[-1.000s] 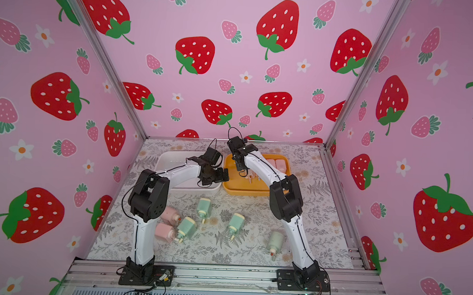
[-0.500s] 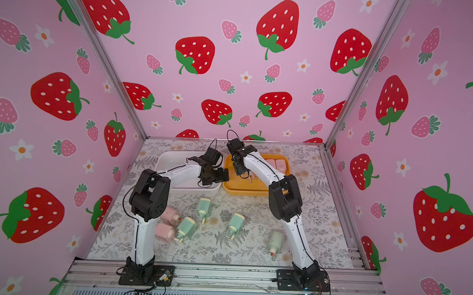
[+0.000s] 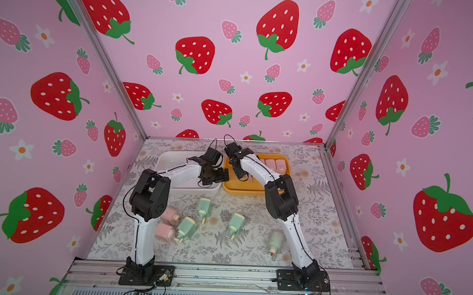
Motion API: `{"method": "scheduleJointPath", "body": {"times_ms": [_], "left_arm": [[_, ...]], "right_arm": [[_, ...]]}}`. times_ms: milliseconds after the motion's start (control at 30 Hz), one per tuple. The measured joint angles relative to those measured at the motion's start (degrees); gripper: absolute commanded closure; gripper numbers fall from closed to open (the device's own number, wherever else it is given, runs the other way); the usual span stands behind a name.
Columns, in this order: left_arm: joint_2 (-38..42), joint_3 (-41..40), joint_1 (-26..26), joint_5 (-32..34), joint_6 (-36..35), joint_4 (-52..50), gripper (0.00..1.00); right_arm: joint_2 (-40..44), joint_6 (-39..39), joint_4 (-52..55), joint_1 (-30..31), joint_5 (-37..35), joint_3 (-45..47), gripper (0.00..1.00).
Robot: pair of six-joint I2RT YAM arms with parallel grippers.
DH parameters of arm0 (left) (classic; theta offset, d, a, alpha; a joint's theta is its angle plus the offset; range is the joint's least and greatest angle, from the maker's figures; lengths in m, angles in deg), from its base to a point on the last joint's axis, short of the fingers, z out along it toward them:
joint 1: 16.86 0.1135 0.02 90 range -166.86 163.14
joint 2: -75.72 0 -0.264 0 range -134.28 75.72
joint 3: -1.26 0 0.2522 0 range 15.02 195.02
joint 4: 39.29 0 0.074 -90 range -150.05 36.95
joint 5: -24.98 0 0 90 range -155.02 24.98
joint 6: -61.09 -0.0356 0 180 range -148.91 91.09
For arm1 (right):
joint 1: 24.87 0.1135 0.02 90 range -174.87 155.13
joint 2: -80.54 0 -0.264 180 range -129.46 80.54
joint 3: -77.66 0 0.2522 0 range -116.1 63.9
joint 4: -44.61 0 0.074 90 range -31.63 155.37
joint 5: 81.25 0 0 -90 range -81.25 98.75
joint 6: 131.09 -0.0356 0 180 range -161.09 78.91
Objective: Place the pencil sharpeners by color into the storage box
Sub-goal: Place the pencil sharpener in the storage box.
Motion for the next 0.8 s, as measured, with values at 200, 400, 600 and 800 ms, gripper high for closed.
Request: {"method": "scheduleJointPath", "body": {"times_ms": [200, 400, 600, 800], "left_arm": [[0.0, 0.0, 0.0, 0.0, 0.0, -0.1, 0.0], [4.3, -2.4, 0.0, 0.4, 0.0, -1.5, 0.0], [17.4, -8.0, 0.0, 3.8, 0.5, -4.3, 0.0], [29.0, -13.1, 0.0, 9.2, 3.9, -9.4, 0.0]], "right_arm": [[-0.5, -1.5, -0.3, -0.3, -0.5, -1.7, 0.0], [1.4, -1.5, -4.0, -0.3, 2.8, 1.2, 0.0], [11.0, -1.4, -10.9, 0.4, 5.9, 12.3, 0.0], [24.5, -2.9, -21.6, 0.9, 6.3, 25.6, 0.0]]}}
